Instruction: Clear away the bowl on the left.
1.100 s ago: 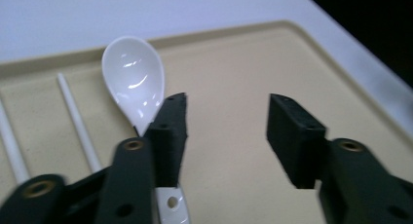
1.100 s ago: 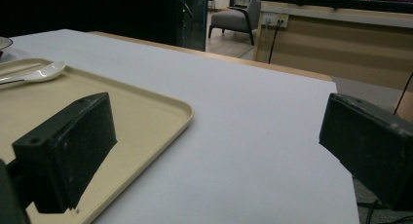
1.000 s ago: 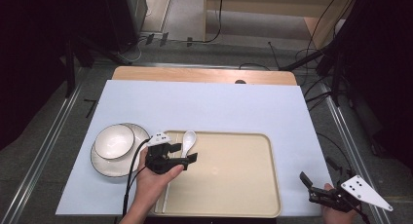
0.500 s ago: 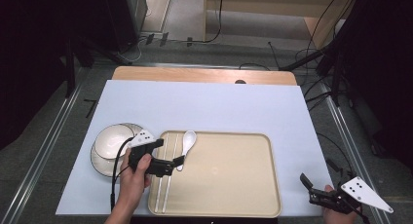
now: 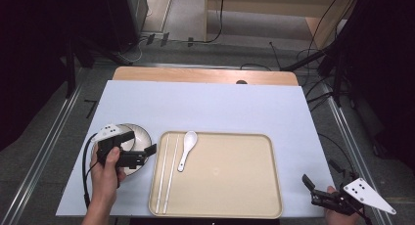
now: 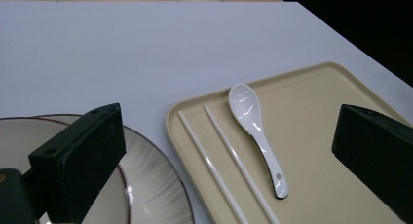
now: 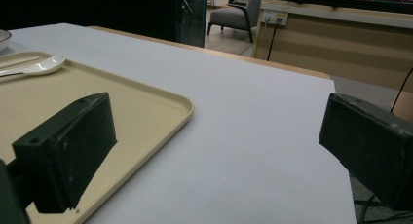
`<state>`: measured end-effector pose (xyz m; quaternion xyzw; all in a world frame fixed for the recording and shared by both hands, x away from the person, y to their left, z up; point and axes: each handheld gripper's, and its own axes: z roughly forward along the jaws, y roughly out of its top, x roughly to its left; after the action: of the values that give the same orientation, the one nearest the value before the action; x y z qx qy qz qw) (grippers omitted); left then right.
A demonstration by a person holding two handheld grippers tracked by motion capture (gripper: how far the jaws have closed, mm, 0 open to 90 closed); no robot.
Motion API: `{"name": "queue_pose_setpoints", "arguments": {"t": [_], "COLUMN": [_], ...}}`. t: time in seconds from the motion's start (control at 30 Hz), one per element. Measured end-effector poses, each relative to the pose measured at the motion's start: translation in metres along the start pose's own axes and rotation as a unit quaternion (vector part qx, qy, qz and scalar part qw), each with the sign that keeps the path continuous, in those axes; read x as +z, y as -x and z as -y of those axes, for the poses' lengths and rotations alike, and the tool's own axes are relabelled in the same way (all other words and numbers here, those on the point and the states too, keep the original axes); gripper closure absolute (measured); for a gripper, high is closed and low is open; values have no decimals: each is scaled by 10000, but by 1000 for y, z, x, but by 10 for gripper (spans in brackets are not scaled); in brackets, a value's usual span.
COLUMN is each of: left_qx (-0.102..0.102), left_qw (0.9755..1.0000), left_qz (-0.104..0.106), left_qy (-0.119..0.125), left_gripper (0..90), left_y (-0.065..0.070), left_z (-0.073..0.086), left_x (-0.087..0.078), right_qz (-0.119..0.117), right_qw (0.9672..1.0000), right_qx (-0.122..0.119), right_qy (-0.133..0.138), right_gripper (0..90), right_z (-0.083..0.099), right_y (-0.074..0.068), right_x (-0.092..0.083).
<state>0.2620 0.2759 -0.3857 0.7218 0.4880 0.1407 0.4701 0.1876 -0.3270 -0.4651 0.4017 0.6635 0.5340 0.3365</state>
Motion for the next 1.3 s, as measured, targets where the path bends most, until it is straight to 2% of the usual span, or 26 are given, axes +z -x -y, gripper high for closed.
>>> {"name": "queue_pose_setpoints", "arguments": {"t": [0.4, 0.77, 1.03, 1.3], "left_qx": [-96, -178, -267, -394], "left_qw": [9988, 9973, 9948, 9927], "left_qz": [-482, -706, -975, -1134], "left_qy": [39, -69, -105, -78], "left_gripper": [0, 0, 0, 0], "left_y": [-27, -42, -54, -66], "left_z": [1, 6, 8, 9], "left_x": [-19, -21, -26, -32], "right_qz": [-6, -22, -4, 30], "right_qw": [10000, 10000, 10000, 10000], "right_qx": [-2, -13, 21, 32], "right_qy": [1, 11, 26, 14], "right_gripper": [2, 2, 2, 2], "right_z": [0, 0, 1, 2], "right_y": [0, 0, 2, 4], "right_x": [0, 0, -2, -5]}}
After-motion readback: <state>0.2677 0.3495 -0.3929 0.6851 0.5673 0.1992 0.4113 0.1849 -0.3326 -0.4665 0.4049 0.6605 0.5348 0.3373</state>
